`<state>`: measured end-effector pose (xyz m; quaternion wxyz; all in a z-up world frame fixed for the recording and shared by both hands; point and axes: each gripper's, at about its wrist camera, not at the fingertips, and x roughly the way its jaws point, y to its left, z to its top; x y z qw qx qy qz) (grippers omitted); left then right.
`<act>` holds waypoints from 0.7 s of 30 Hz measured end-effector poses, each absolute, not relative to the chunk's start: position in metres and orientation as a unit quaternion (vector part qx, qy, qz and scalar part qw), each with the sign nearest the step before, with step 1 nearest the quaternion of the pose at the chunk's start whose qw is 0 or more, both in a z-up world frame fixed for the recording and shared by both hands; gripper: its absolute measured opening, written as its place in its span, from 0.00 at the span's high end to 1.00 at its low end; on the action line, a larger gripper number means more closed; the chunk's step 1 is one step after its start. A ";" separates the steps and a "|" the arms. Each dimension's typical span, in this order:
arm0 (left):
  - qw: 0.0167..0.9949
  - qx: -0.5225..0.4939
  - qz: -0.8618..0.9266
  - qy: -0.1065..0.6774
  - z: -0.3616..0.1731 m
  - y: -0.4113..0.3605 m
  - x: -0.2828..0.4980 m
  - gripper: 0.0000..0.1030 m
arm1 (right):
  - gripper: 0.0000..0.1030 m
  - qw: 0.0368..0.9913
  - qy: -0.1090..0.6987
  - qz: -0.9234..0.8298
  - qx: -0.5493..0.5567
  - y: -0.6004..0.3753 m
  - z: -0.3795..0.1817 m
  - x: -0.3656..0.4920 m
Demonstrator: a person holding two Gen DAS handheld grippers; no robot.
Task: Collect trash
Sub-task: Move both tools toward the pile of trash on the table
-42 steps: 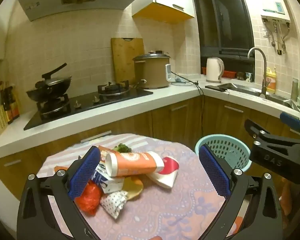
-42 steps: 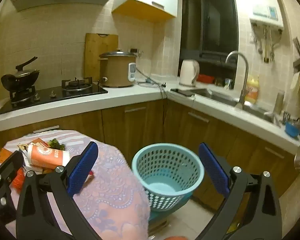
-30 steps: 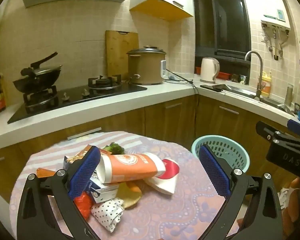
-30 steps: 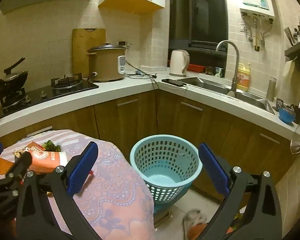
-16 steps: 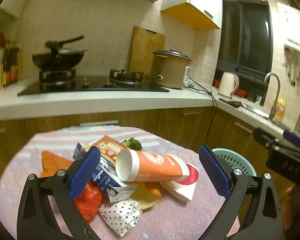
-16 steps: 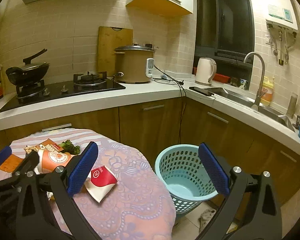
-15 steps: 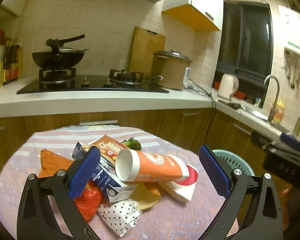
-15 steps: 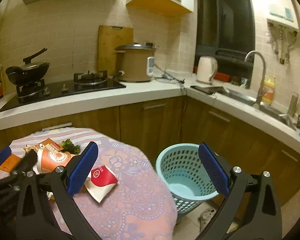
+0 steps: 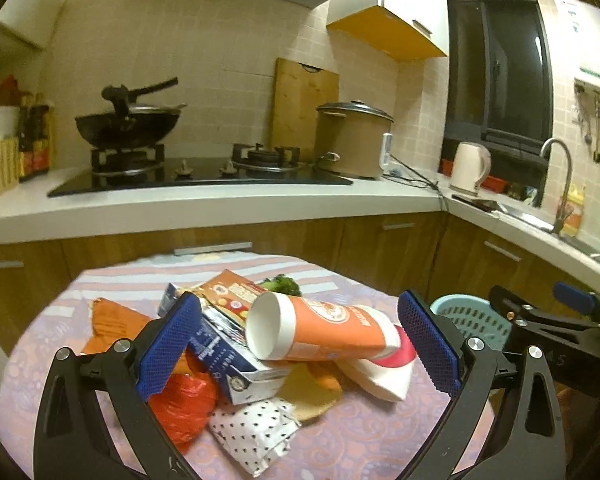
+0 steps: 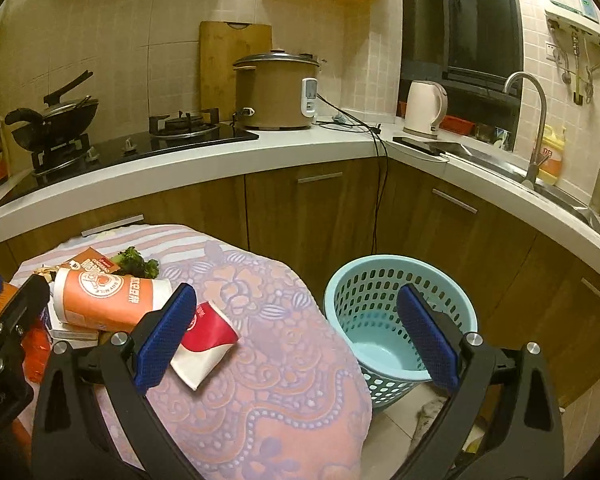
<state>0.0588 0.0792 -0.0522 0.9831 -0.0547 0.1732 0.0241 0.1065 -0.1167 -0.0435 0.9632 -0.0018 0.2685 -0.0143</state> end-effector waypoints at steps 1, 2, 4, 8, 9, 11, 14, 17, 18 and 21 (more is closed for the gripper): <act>0.983 -0.055 0.025 0.175 -0.053 0.079 0.059 0.07 | 0.08 0.963 0.270 -0.013 -0.001 -0.118 -0.045 0.107; 0.982 -0.058 0.024 0.177 -0.053 0.080 0.060 0.07 | 0.08 0.962 0.273 -0.012 0.000 -0.119 -0.048 0.108; 0.981 -0.067 0.018 0.181 -0.054 0.083 0.062 0.07 | 0.08 0.959 0.283 -0.011 0.004 -0.122 -0.053 0.112; 0.980 -0.073 0.019 0.187 -0.056 0.087 0.064 0.07 | 0.08 0.957 0.291 -0.009 0.010 -0.122 -0.061 0.116; 0.979 -0.075 0.017 0.187 -0.056 0.088 0.064 0.07 | 0.08 0.956 0.292 -0.009 0.010 -0.122 -0.062 0.117; 0.979 -0.073 0.016 0.189 -0.057 0.087 0.065 0.07 | 0.08 0.956 0.292 -0.006 0.016 -0.123 -0.064 0.117; 0.979 -0.067 0.017 0.191 -0.057 0.085 0.066 0.07 | 0.08 0.955 0.296 -0.002 0.028 -0.129 -0.067 0.118; 0.980 -0.062 0.014 0.191 -0.060 0.081 0.064 0.07 | 0.08 0.952 0.304 -0.007 0.020 -0.132 -0.071 0.120; 0.980 -0.060 0.014 0.191 -0.061 0.080 0.064 0.07 | 0.08 0.952 0.305 -0.010 0.015 -0.133 -0.071 0.121; 0.978 -0.056 0.005 0.199 -0.062 0.078 0.067 0.07 | 0.08 0.953 0.303 -0.015 0.005 -0.134 -0.074 0.120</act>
